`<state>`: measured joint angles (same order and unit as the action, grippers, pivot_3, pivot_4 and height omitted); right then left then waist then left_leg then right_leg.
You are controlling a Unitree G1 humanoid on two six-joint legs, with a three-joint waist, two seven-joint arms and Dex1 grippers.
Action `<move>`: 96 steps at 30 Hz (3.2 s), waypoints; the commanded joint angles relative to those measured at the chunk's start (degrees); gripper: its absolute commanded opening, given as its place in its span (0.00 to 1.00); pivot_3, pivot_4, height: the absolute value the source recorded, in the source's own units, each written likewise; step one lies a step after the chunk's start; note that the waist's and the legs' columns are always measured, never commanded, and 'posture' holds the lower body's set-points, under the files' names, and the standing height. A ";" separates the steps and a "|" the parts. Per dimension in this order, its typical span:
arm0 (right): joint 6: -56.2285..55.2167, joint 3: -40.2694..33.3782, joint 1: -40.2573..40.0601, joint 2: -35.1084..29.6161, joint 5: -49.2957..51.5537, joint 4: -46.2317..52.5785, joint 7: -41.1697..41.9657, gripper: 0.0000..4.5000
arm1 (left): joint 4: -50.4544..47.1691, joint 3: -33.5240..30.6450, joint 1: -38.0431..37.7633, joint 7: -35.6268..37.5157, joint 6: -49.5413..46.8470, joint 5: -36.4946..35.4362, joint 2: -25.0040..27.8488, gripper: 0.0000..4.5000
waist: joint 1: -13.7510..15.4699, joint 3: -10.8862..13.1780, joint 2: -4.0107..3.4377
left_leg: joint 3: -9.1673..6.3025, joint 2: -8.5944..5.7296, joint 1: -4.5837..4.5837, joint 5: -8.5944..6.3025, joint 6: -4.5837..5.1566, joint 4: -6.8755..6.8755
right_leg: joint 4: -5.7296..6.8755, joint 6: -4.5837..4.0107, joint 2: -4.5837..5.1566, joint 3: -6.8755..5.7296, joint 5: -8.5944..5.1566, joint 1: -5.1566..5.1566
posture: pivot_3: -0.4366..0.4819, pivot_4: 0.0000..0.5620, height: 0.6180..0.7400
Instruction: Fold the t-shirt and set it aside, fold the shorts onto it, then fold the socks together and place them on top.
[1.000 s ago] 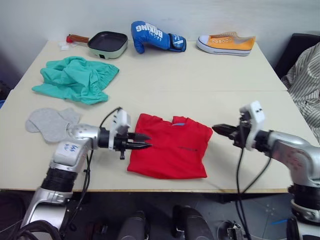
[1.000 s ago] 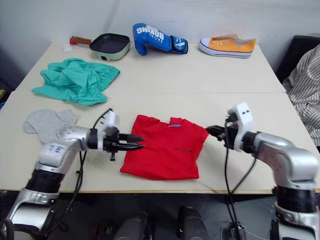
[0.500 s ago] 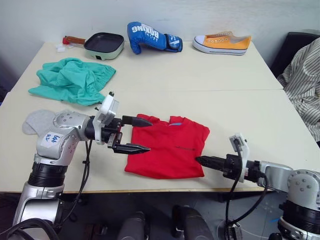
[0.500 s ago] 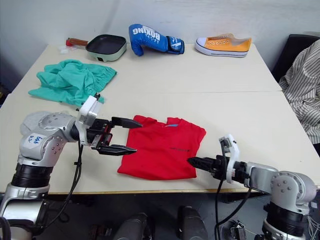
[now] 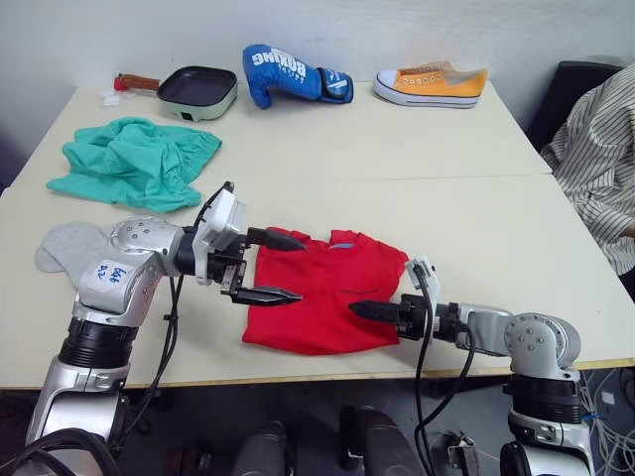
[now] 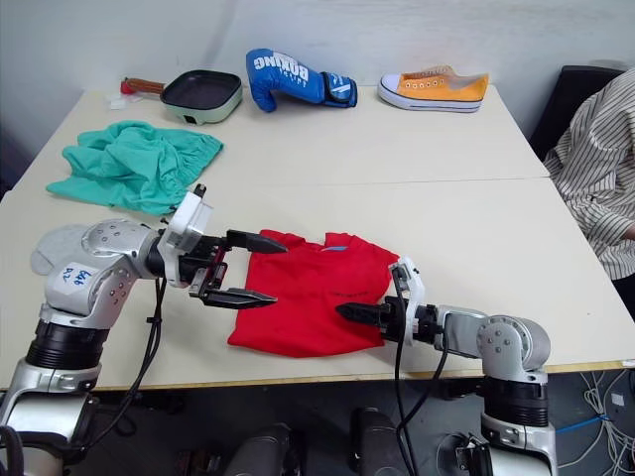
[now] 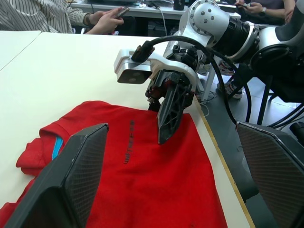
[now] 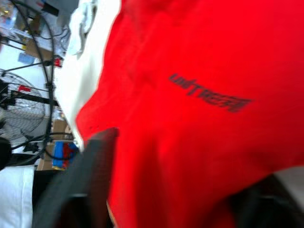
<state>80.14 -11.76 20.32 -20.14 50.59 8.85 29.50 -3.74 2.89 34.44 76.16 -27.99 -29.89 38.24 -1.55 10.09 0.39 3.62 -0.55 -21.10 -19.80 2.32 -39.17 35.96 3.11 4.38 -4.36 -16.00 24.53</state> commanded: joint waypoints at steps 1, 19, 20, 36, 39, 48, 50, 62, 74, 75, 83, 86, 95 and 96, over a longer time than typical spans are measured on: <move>-1.26 1.43 -1.02 -2.35 -1.63 -0.07 0.28 0.30 | -1.75 0.06 0.32 -0.51 0.68 0.05 0.22 1.00 | 0.07 0.00 0.00 | -0.01 0.00 -0.02 0.00 0.00 0.01 | -0.01 0.00 0.00 -0.01 0.00 0.00 | 0.48 0.27 1.00; -18.79 -7.70 -13.95 -42.77 -12.84 -4.00 18.87 0.00 | 3.98 3.44 3.96 0.41 4.77 2.19 -4.30 1.00 | 3.00 0.08 -0.10 | -0.09 -0.23 -0.27 -0.02 0.30 0.05 | -0.41 0.11 0.13 -0.03 0.06 -0.03 | 0.48 0.27 1.00; -20.72 -9.23 -15.80 -45.20 -14.30 -6.64 20.70 0.00 | 4.69 3.61 4.27 0.57 5.23 2.45 -4.62 1.00 | 3.00 0.08 -0.09 | -0.09 -0.23 -0.24 -0.01 0.31 0.04 | -0.41 0.12 0.12 -0.04 0.06 -0.07 | 0.48 0.27 1.00; -30.08 -16.68 -25.39 -46.72 -21.09 -20.16 26.17 0.00 | 9.80 4.42 6.64 1.75 9.09 4.20 -7.15 1.00 | 3.22 0.09 -0.09 | 0.02 -0.25 -0.12 0.12 0.24 0.02 | -0.35 0.16 0.13 0.09 0.08 -0.05 | 0.48 0.27 1.00; -30.10 -18.69 -27.63 -46.38 -20.91 -19.78 26.74 0.00 | 9.59 4.29 6.65 1.75 8.22 3.79 -7.04 1.00 | 3.07 0.09 -0.09 | 0.02 -0.24 -0.11 0.12 0.24 0.02 | -0.35 0.17 0.12 0.09 0.08 -0.06 | 0.48 0.27 1.00; -28.53 -29.20 -32.24 -44.32 -19.48 -15.94 26.36 0.51 | 9.49 4.51 6.86 1.67 8.11 3.94 -7.52 1.00 | 2.96 0.08 -0.14 | 0.04 -0.24 -0.06 0.14 0.20 0.02 | -0.33 0.17 0.11 0.13 0.08 -0.06 | 0.48 0.27 1.00; -28.66 -33.66 -33.62 -44.91 -19.74 -16.77 27.35 0.66 | 9.33 4.39 6.86 1.57 7.96 3.92 -7.58 1.00 | 2.98 0.08 -0.14 | 0.02 -0.24 -0.06 0.14 0.20 0.02 | -0.33 0.17 0.11 0.12 0.08 -0.06 | 0.48 0.27 1.00; -21.72 -47.61 -25.74 -44.34 -4.49 2.00 31.12 0.98 | 7.28 0.35 3.29 -3.19 4.08 3.36 -4.24 1.00 | 1.33 0.08 -0.14 | 0.05 -0.22 0.04 0.13 0.17 0.05 | -0.25 0.17 0.09 0.25 0.08 -0.07 | 0.48 0.27 1.00; -22.63 -27.06 -13.93 -29.11 15.38 29.76 11.19 0.98 | 10.81 -9.74 -5.70 -21.98 10.88 14.94 6.46 1.00 | 3.44 0.17 0.02 | -0.28 -0.15 -0.10 0.23 -0.09 0.09 | -0.36 0.08 0.06 0.05 0.04 -0.05 | 0.48 0.27 1.00; -22.86 -26.12 -13.76 -28.85 16.28 30.25 10.11 0.98 | 14.85 -8.62 -3.46 -23.43 14.44 17.77 7.14 1.00 | 3.65 0.17 0.02 | -0.32 -0.18 -0.09 0.22 -0.06 0.09 | -0.37 0.08 0.08 0.06 0.04 -0.08 | 0.48 0.27 1.00; -26.43 -20.92 -13.74 -28.55 16.47 32.17 4.75 0.98 | 57.76 6.02 22.90 -35.36 40.89 40.71 5.52 1.00 | 4.23 0.16 0.10 | -0.23 -0.28 -0.21 0.15 0.14 0.09 | -0.23 0.17 0.12 0.02 0.09 -0.01 | 0.48 0.27 1.00; -27.84 -20.57 -15.40 -28.56 15.72 33.28 3.68 0.98 | 68.40 10.26 29.04 -42.69 44.65 47.05 3.67 1.00 | 4.32 0.17 0.14 | -0.07 -0.28 -0.26 0.10 0.25 0.09 | -0.23 0.24 0.11 -0.06 0.13 0.03 | 0.48 0.27 1.00; -31.76 -22.30 -21.67 -28.22 15.77 36.33 0.66 1.00 | 79.38 14.91 35.69 -55.37 44.36 55.50 1.31 0.80 | 3.40 0.30 0.52 | 0.22 -0.28 -0.27 0.00 0.45 0.00 | -0.29 0.41 0.17 -0.11 0.22 0.06 | 0.48 0.27 1.00; -32.12 -22.31 -22.07 -28.35 16.04 36.63 0.42 1.00 | 79.79 14.92 35.96 -56.02 43.92 55.86 1.36 0.73 | 3.27 0.31 0.53 | 0.22 -0.28 -0.27 0.00 0.45 0.00 | -0.29 0.42 0.17 -0.10 0.22 0.05 | 0.48 0.27 1.00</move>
<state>49.76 -31.93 -1.60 -48.62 65.76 43.46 30.39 75.58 18.08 68.56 21.92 16.26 25.28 38.93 1.72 10.40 0.93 3.83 -0.83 -21.37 -19.80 2.77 -39.17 35.67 3.53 4.56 -4.45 -15.78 24.58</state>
